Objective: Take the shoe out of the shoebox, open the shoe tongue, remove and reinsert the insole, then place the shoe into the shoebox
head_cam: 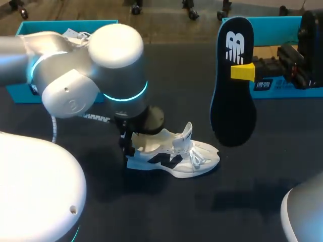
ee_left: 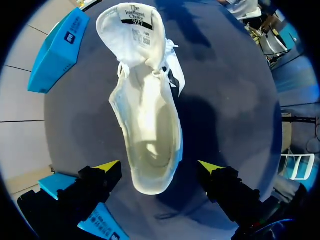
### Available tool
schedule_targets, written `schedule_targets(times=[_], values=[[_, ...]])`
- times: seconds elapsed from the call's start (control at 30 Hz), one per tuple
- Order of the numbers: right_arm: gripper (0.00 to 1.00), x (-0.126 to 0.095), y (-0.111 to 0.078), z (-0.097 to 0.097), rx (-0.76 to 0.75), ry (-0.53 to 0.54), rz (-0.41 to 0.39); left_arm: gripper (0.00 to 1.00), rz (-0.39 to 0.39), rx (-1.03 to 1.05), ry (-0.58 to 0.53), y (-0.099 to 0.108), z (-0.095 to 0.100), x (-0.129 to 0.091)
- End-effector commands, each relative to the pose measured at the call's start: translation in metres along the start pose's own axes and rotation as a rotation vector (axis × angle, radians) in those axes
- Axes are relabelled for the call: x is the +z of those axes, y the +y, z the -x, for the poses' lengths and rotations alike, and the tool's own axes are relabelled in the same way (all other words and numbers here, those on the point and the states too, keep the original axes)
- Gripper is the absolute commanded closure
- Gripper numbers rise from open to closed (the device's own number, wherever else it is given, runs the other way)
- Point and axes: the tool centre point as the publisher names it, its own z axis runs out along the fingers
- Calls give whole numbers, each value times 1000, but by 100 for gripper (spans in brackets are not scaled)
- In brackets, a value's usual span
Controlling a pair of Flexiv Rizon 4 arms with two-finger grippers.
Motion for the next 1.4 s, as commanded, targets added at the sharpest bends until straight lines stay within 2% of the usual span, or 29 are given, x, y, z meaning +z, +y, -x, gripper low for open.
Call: schedule_targets(times=[0.03, 0.67, 0.87, 1.07, 1.4], values=[[100, 2, 2, 2, 2, 3, -4, 0, 14, -3, 1, -6, 5, -1], [100, 2, 2, 2, 2, 3, -4, 0, -11, 6, -39, -25, 30, -5], [100, 2, 2, 2, 2, 3, -4, 0, -58, 42, -5, -36, 42, 6], [100, 2, 2, 2, 2, 3, -4, 0, -68, 63, 13, -50, 48, 22], [100, 2, 2, 2, 2, 3, -4, 0, -92, 59, 45, -61, 44, 44]])
